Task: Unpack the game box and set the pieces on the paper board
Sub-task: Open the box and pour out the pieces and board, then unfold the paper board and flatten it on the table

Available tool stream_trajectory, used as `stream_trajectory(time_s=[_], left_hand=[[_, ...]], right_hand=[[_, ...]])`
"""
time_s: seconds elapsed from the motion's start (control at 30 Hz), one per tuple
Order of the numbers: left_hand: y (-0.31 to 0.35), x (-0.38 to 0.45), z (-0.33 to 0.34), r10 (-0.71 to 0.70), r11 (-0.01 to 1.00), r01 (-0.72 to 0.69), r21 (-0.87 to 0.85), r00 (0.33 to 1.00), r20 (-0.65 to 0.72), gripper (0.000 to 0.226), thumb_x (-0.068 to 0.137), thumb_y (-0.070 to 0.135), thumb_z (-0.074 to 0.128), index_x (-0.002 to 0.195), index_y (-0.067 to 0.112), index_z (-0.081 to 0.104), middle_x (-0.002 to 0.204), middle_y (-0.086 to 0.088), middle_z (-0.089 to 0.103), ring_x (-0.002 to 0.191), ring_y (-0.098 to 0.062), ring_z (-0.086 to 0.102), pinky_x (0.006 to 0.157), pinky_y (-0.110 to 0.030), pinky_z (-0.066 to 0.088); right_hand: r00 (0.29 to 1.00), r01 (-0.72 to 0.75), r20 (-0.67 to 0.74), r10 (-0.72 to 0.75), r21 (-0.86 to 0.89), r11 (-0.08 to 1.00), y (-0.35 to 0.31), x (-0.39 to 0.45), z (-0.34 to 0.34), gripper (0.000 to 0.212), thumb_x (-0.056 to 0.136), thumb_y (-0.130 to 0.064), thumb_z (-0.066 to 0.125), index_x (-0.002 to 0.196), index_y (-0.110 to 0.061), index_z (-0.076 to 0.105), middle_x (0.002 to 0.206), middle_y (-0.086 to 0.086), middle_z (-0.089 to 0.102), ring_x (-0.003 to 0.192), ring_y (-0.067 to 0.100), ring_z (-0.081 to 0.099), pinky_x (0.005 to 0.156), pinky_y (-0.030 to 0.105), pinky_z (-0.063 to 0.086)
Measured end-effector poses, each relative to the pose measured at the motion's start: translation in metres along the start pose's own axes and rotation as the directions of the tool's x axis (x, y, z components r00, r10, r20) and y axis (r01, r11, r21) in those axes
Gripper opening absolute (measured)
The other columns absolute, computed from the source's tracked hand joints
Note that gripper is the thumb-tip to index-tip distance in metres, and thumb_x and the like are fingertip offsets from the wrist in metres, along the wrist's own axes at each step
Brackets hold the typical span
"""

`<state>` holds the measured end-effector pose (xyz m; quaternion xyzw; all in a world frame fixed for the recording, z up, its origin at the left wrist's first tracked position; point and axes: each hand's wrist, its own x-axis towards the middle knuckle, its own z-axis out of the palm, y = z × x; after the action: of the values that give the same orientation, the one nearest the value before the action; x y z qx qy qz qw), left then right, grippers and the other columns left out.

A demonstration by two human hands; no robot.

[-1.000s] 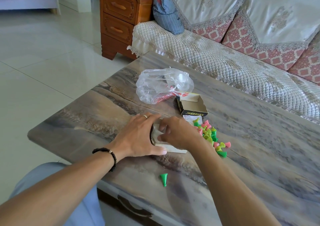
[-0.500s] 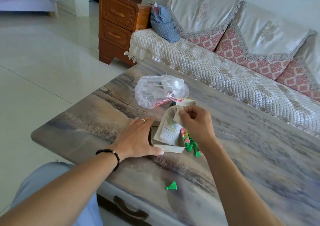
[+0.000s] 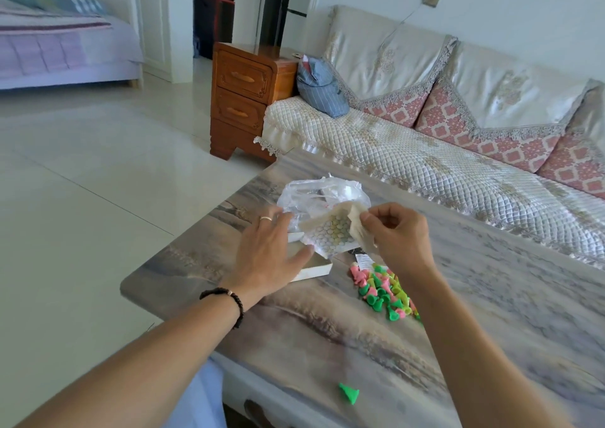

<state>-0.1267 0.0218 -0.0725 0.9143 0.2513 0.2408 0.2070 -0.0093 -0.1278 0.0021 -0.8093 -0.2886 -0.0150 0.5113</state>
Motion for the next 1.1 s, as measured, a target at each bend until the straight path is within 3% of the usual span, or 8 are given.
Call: stream_trajectory(time_s=[0.1,0.23,0.43,0.57,0.77,0.87,1.0,1.1], left_hand=[[0.033,0.004,-0.026,-0.159,0.786,0.244,-0.568,0.968,0.195,0.059,0.089,0.064,0.044,0.096,0.011,0.066,0.096,-0.009,0.070,0.082,-0.014,0.063,0.074,-0.039,0.054],[0.064,0.009,-0.044,-0.169,0.443,0.414,-0.795,0.909,0.380,0.031,0.089,0.045,0.059,0.082,0.019,0.072,0.080,-0.001,0.072,0.078,-0.018,0.069,0.058,-0.029,0.054],[0.071,0.009,-0.044,-0.205,0.619,0.276,-0.735,0.960,0.188,0.016,0.084,0.022,0.072,0.071,0.017,0.065,0.069,0.008,0.063,0.070,-0.010,0.059,0.060,-0.021,0.045],[0.081,0.003,-0.060,-0.247,0.882,0.178,-0.437,0.963,-0.107,0.037,0.079,0.039,0.073,0.102,0.024,0.048,0.097,0.010,0.049,0.088,-0.010,0.053,0.067,-0.029,0.043],[0.148,0.001,-0.113,0.205,0.637,-0.233,-0.735,0.970,-0.130,0.033,0.078,0.050,0.067,0.078,0.017,0.069,0.075,0.005,0.069,0.073,-0.009,0.064,0.068,-0.027,0.052],[0.168,0.000,-0.118,0.224,0.609,-0.286,-0.740,0.957,-0.185,0.025,0.082,0.026,0.069,0.069,0.005,0.065,0.063,-0.006,0.064,0.059,-0.013,0.058,0.058,-0.038,0.052],[0.172,-0.009,-0.118,0.139,0.529,-0.197,-0.826,0.980,-0.144,0.021,0.088,0.012,0.067,0.070,0.001,0.062,0.065,-0.007,0.067,0.059,-0.009,0.062,0.049,-0.019,0.048],[0.166,-0.007,-0.113,0.038,0.620,-0.134,-0.773,0.989,-0.140,0.023,0.089,0.014,0.065,0.068,0.007,0.059,0.059,0.003,0.066,0.052,-0.006,0.059,0.048,-0.022,0.046]], right_hand=[[0.997,0.021,0.079,-0.024,0.041,0.999,-0.012,-0.006,0.001,0.012,0.085,-0.017,0.070,0.073,-0.016,0.069,0.062,-0.004,0.063,0.055,0.006,0.052,0.056,0.025,0.043],[0.987,0.056,0.145,-0.071,0.108,0.993,-0.028,-0.014,-0.010,0.010,0.087,-0.013,0.067,0.078,-0.011,0.070,0.072,0.010,0.070,0.062,0.011,0.057,0.061,0.029,0.045],[0.996,-0.055,-0.045,0.080,0.405,0.912,-0.047,-0.010,-0.048,0.012,0.091,-0.009,0.062,0.081,-0.006,0.068,0.075,0.011,0.069,0.072,0.023,0.063,0.075,0.041,0.056],[0.982,-0.040,-0.141,0.122,0.482,0.875,-0.056,-0.010,-0.077,0.012,0.089,-0.009,0.065,0.077,-0.008,0.067,0.071,0.006,0.068,0.069,0.021,0.064,0.074,0.038,0.058],[0.990,0.055,-0.140,0.014,0.474,0.879,-0.085,-0.022,-0.095,0.012,0.087,-0.009,0.068,0.075,-0.008,0.068,0.071,0.010,0.069,0.067,0.022,0.068,0.066,0.032,0.057],[0.993,0.077,-0.114,-0.024,0.487,0.870,-0.097,-0.035,-0.104,0.012,0.086,-0.007,0.068,0.075,-0.006,0.067,0.069,0.011,0.069,0.066,0.022,0.069,0.064,0.030,0.058],[0.987,0.061,-0.159,0.032,0.543,0.838,-0.097,-0.044,-0.126,0.012,0.090,-0.008,0.063,0.086,0.004,0.063,0.071,0.011,0.066,0.063,0.019,0.066,0.060,0.029,0.057],[0.982,0.036,-0.173,0.077,0.566,0.823,-0.094,-0.046,-0.144,0.015,0.094,-0.013,0.058,0.087,0.000,0.062,0.073,0.009,0.064,0.064,0.017,0.063,0.058,0.025,0.052]])
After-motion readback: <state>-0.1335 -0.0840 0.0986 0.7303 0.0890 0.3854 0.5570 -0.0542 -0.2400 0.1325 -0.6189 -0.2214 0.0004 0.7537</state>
